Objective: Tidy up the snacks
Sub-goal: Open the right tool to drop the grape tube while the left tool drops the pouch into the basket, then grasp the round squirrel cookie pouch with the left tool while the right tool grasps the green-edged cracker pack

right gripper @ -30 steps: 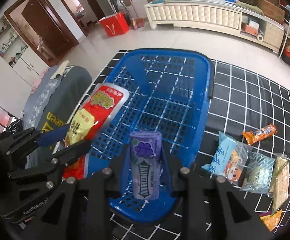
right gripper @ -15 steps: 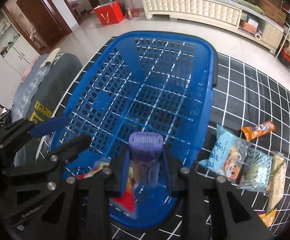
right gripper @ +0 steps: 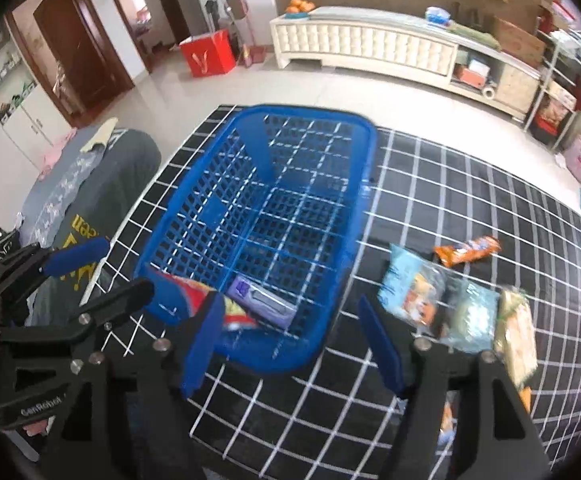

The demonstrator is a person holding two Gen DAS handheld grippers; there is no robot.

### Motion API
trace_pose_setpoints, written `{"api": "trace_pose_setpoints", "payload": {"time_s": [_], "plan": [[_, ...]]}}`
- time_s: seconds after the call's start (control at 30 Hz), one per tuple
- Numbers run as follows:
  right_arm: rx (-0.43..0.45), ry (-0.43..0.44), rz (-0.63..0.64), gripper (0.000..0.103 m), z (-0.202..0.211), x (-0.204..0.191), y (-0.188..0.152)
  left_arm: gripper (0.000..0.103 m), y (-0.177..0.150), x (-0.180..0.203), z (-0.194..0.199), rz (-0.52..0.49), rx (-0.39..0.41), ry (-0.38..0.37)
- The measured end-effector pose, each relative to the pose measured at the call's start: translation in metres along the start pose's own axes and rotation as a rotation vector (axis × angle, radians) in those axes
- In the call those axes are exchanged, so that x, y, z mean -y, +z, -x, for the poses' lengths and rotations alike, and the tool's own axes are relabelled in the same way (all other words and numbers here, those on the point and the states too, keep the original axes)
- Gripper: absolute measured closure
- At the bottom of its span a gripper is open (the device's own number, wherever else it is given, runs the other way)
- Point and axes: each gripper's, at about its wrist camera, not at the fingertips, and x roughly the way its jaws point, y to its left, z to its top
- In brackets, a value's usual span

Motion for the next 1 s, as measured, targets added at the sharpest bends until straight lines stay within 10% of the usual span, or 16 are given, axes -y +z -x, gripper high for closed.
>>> {"api": "trace_pose_setpoints", "payload": {"time_s": [0.47, 1.0], "plan": [[0.101, -0.092, -0.132, 0.029, 0.093, 0.066, -0.067, 0.041, -0.019, 0.077, 0.058, -0.102, 0.069, -0.064], [0.027, -0.141, -0.361, 0.029, 0.080, 0.175, -0.159, 0.032, -0.049, 0.199, 0.018, -0.272, -0.038, -0.195]]}}
